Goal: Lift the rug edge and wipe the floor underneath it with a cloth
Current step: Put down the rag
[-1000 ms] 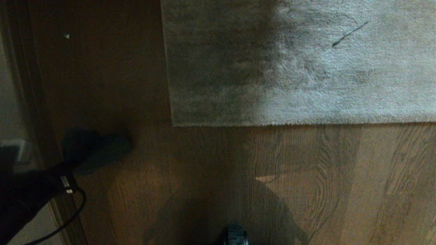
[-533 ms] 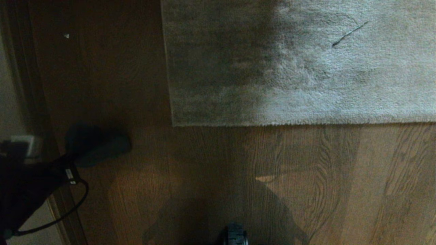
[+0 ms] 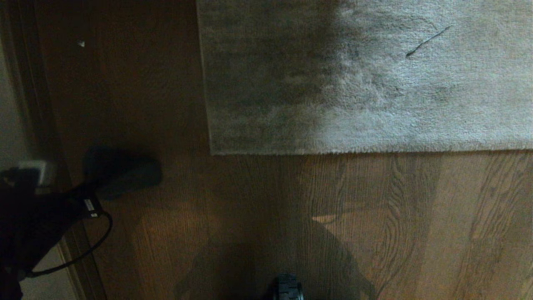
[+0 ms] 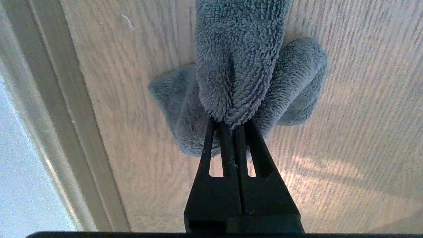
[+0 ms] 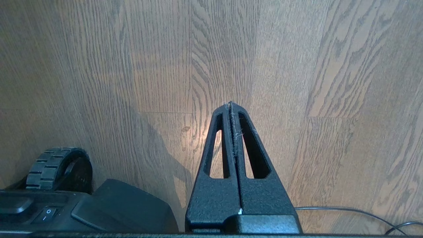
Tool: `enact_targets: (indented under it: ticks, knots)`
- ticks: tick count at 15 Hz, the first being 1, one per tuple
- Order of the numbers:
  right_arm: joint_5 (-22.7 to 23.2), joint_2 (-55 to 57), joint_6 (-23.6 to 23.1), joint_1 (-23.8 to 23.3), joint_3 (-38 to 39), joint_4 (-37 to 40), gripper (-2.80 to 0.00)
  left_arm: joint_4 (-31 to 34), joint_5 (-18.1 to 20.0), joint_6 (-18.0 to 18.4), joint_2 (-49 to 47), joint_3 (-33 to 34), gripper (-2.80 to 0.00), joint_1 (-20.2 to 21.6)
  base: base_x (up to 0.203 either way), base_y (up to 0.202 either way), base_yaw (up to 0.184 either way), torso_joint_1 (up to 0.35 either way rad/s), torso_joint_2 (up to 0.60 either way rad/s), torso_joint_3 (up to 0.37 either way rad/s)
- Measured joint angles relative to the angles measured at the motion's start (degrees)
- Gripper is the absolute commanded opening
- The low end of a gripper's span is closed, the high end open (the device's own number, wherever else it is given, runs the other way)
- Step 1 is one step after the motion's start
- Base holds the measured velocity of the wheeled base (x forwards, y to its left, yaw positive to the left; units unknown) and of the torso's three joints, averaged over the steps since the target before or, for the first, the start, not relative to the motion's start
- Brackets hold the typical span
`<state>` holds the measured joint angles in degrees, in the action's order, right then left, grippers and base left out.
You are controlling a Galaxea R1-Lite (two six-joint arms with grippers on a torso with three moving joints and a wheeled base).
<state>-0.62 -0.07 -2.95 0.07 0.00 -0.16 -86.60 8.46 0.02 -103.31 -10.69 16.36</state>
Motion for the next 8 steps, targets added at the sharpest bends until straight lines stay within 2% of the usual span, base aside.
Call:
enact_targets:
  ticks: [8]
  knots:
    - [0.00, 0.00, -0.02, 0.00, 0.00, 0.01, -2.80, -0.61, -0.04, -2.34, -0.32, 2.31, 0.00, -0.02, 0.000, 0.000, 0.000, 0.000, 0.00, 0.000]
